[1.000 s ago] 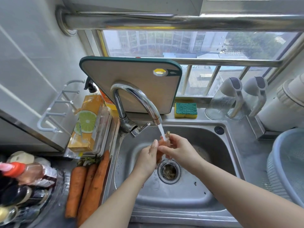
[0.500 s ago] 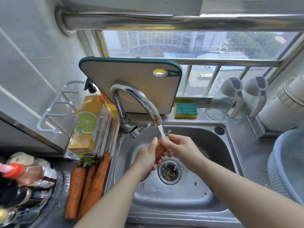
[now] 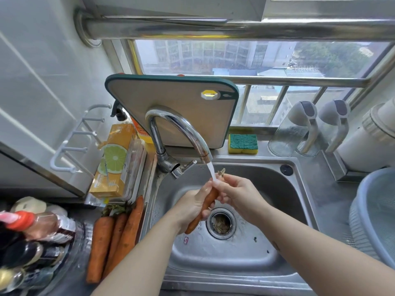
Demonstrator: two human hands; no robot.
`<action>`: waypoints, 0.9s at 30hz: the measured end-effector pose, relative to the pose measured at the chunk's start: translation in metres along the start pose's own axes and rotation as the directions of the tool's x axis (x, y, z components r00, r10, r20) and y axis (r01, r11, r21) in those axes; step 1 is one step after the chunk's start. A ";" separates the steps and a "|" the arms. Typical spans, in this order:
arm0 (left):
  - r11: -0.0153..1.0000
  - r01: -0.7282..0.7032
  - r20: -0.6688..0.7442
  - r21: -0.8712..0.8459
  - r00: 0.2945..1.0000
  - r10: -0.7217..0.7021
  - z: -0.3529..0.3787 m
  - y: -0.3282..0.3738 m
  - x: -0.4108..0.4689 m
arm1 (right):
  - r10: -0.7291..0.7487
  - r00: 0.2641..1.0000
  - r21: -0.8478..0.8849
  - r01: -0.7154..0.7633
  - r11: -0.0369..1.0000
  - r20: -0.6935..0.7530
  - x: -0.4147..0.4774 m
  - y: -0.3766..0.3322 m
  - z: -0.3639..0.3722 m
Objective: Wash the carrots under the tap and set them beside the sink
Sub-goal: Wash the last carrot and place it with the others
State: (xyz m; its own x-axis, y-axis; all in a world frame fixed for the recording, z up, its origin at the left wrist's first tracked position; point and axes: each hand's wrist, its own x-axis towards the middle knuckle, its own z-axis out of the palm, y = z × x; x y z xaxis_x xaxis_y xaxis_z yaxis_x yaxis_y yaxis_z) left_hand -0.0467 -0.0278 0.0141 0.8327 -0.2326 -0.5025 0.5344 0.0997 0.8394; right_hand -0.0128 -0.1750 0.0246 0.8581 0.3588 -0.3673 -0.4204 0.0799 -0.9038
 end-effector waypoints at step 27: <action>0.932 -0.014 -0.204 0.363 0.975 0.094 0.015 -0.014 0.005 | -0.179 0.968 -0.292 0.122 0.949 -0.178 -0.002 0.006 0.012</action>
State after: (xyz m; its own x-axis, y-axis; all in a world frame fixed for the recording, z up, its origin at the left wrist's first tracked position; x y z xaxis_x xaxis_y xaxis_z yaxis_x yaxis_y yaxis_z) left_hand -0.0515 -0.0445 0.0030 0.8911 -0.0202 -0.4533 0.4338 -0.2551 0.8641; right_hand -0.0209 -0.1640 0.0223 0.9581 0.1673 -0.2323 -0.2078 -0.1518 -0.9663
